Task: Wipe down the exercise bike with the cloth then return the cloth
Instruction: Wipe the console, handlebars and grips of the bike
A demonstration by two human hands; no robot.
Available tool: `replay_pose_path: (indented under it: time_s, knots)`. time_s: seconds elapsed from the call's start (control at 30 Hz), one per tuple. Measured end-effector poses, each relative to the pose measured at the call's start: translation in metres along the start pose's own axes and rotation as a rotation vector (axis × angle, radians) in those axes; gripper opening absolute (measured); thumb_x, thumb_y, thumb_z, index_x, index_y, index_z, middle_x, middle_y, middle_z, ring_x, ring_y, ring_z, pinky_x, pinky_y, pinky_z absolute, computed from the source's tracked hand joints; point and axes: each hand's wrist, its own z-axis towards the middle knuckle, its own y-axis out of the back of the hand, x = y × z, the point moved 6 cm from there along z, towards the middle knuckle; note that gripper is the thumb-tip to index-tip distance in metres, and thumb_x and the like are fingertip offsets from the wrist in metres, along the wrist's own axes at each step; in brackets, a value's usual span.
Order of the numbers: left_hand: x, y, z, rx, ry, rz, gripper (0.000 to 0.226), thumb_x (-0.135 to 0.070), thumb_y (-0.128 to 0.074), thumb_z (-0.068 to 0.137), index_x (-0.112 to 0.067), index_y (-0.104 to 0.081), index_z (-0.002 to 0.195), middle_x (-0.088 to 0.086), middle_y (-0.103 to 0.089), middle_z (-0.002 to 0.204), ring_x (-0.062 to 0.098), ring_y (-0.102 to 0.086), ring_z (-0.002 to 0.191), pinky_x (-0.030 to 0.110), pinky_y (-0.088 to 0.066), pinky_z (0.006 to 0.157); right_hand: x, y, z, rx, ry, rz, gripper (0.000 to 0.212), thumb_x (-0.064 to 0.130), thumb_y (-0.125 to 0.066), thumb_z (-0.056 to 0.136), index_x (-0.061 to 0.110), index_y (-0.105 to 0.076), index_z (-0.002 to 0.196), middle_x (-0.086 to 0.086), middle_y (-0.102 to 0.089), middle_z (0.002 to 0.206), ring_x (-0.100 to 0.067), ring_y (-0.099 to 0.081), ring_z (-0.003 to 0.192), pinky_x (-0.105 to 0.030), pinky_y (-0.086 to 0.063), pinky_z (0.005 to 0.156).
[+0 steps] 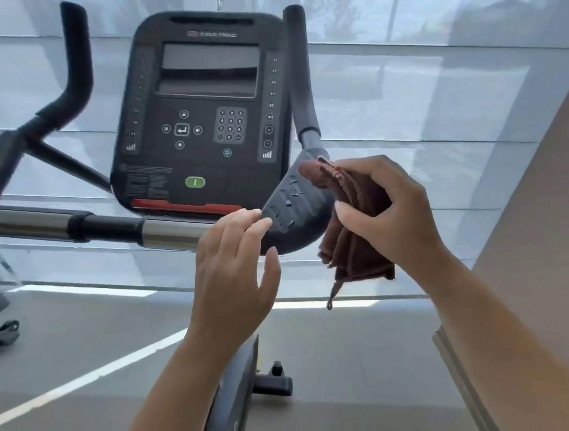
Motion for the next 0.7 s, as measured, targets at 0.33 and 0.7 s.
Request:
replay_pose_path:
  time_s: [0.33,0.7]
  knots:
    - [0.026,-0.022,0.007,0.076,0.003,0.079,0.039,-0.028,-0.042,0.088,0.001,-0.062,0.107,0.016,-0.064,0.110,0.033,-0.057,0.106,0.047,-0.043,0.095,-0.029,-0.068,0.057,0.404,-0.066,-0.335,0.035,0.051,-0.054,0.081,0.041,-0.058,0.115,0.004,-0.033,0.145,-0.020,-0.020,0.136,-0.058,-0.020,0.109]
    - [0.031,-0.023,0.005,0.019,0.006,0.021,0.038,-0.027,-0.043,0.087,-0.001,-0.062,0.107,0.012,-0.065,0.104,0.029,-0.058,0.101,0.045,-0.042,0.094,-0.009,-0.061,0.030,0.190,0.136,-0.293,0.020,0.027,-0.064,0.082,0.026,-0.071,0.101,0.000,-0.059,0.116,-0.027,-0.046,0.104,-0.037,-0.041,0.089]
